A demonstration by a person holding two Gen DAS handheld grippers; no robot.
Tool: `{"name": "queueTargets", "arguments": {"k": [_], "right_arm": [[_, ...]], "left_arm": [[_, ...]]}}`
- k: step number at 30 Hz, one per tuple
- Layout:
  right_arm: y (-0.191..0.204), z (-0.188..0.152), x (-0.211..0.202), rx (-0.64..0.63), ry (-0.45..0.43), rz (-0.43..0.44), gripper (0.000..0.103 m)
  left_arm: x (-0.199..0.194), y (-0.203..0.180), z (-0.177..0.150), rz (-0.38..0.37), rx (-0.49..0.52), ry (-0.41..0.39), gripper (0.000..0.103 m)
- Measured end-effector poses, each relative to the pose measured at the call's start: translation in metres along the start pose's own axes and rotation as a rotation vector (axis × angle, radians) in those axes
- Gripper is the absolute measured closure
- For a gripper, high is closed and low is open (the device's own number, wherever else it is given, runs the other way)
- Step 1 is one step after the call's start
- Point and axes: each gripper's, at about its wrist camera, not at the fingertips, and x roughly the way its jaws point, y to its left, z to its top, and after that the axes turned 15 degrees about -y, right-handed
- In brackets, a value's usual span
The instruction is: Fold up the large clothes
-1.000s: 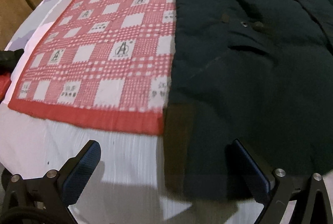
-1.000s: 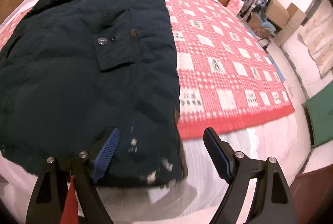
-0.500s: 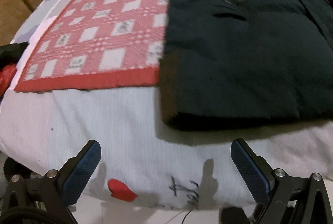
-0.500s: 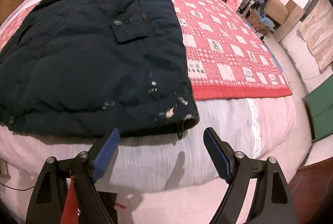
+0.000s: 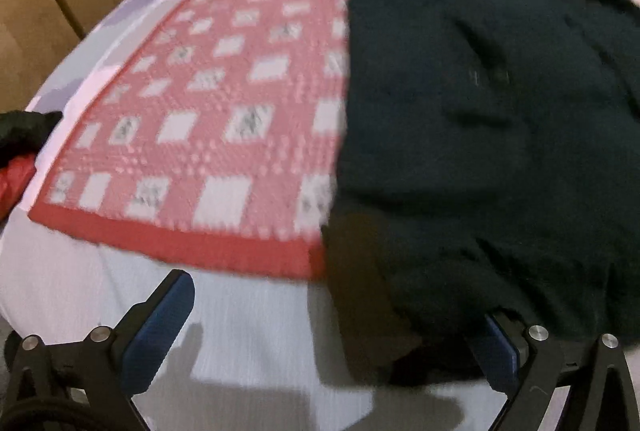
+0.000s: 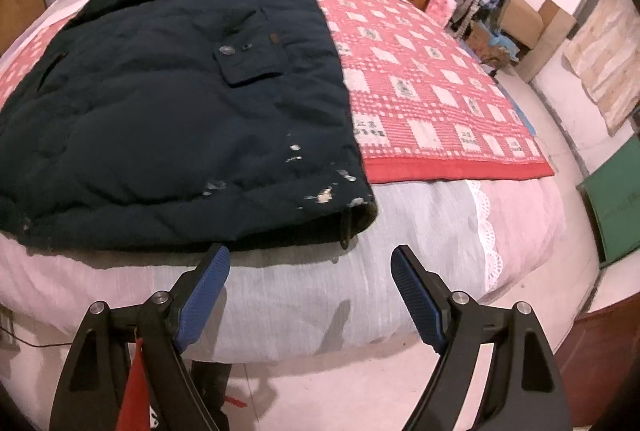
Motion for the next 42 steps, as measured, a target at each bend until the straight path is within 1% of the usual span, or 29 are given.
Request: {"name": "queueTargets", "arguments": {"k": [2, 4, 8, 11, 13, 15, 17, 19, 22, 24, 27, 29, 31, 32, 34, 36, 38, 41, 42], "right_arm": [[-0.001, -0.001, 0.004, 0.01, -0.005, -0.024, 0.018], [-0.003, 0.0, 0.006, 0.018, -0.017, -0.042, 0.018], [-0.017, 0.005, 0.016, 0.018, -0.046, -0.11, 0.018], [-0.035, 0.006, 0.025, 0.04, -0.053, -0.153, 0.018], [-0.043, 0.006, 0.027, 0.058, -0.052, -0.143, 0.018], [-0.038, 0.007, 0.024, 0.015, -0.061, -0.136, 0.018], [-0.029, 0.005, 0.016, -0.019, -0.074, -0.087, 0.018], [-0.016, 0.0, 0.013, -0.047, -0.066, -0.039, 0.018], [0.002, -0.008, 0.016, -0.108, -0.052, -0.014, 0.018], [0.004, -0.007, 0.023, -0.104, -0.047, -0.034, 0.018], [-0.01, 0.001, 0.033, -0.048, -0.054, -0.106, 0.018], [-0.03, 0.012, 0.033, 0.019, -0.086, -0.175, 0.018], [-0.043, 0.019, 0.029, 0.053, -0.121, -0.209, 0.018], [-0.049, 0.024, 0.027, 0.066, -0.142, -0.209, 0.018], [-0.046, 0.026, 0.03, 0.047, -0.143, -0.188, 0.018], [-0.036, 0.025, 0.042, -0.009, -0.113, -0.152, 0.018], [-0.033, 0.025, 0.052, -0.015, -0.09, -0.122, 0.018], [-0.033, 0.03, 0.066, -0.013, -0.095, -0.116, 0.018], [-0.038, 0.034, 0.068, 0.0, -0.108, -0.142, 0.018]], "left_arm": [[0.004, -0.004, -0.009, -0.01, 0.011, 0.025, 0.0], [0.003, -0.008, -0.009, 0.003, 0.016, 0.013, 0.0], [0.002, -0.004, 0.0, 0.024, -0.041, -0.028, 0.0], [0.006, -0.003, 0.004, 0.019, -0.046, -0.025, 0.0], [0.007, -0.003, 0.003, 0.017, -0.043, -0.018, 0.0], [0.005, -0.005, 0.002, 0.016, -0.03, -0.017, 0.0], [0.004, -0.007, 0.0, 0.008, -0.028, -0.01, 0.0], [0.004, -0.009, 0.0, 0.008, -0.03, -0.006, 0.0], [0.006, -0.009, 0.001, 0.009, -0.036, -0.001, 0.0], [0.006, -0.01, 0.003, 0.008, -0.032, -0.003, 0.0], [0.006, -0.01, 0.009, 0.004, -0.031, -0.012, 0.0], [0.005, -0.009, 0.012, 0.005, -0.036, -0.025, 0.0], [0.003, -0.008, 0.015, 0.011, -0.045, -0.041, 0.0], [0.003, -0.009, 0.015, 0.008, -0.057, -0.041, 0.0], [0.009, -0.013, 0.013, -0.01, -0.056, -0.023, 0.0], [0.016, -0.02, 0.009, -0.016, -0.026, -0.006, 0.0], [0.021, -0.023, 0.006, -0.019, -0.005, -0.003, 0.0], [0.024, -0.017, 0.004, -0.025, -0.02, -0.003, 0.0], [0.023, -0.013, 0.002, -0.027, -0.035, -0.001, 0.0]]}}
